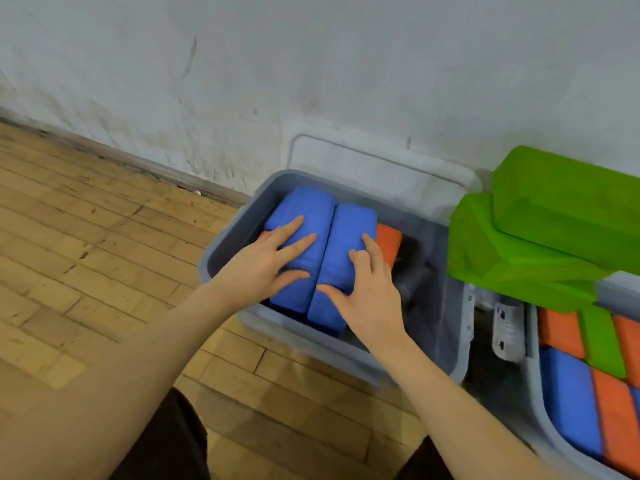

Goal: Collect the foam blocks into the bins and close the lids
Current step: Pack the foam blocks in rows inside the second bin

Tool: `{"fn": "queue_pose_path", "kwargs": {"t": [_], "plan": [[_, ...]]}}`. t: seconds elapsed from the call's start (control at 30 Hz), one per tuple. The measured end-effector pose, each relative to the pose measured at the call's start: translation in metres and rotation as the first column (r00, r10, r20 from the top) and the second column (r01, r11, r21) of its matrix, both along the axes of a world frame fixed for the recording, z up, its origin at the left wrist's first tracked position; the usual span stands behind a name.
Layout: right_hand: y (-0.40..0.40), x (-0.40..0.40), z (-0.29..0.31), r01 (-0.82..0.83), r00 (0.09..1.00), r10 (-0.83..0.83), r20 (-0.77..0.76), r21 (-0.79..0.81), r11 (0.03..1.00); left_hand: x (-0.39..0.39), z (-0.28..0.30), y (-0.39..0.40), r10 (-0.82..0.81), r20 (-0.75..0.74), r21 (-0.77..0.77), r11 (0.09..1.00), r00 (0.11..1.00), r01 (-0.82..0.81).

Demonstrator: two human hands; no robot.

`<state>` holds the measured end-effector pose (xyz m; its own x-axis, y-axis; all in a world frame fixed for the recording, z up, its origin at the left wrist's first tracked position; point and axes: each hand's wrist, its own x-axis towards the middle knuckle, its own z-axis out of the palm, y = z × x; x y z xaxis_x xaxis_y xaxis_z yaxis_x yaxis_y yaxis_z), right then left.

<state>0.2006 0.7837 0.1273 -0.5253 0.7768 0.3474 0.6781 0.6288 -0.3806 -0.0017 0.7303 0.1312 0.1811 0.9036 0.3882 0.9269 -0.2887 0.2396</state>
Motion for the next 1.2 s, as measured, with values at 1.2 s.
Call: {"fn": "queue_pose_path", "kwargs": {"t": [1.2], "plan": [[0.043,-0.05,-0.1,0.181,0.923,-0.09,0.375,-0.213,0.96,-0.037,-0.095,0.049,0.236,-0.225,-0.578,0.749,0.945,-0.324]]}}
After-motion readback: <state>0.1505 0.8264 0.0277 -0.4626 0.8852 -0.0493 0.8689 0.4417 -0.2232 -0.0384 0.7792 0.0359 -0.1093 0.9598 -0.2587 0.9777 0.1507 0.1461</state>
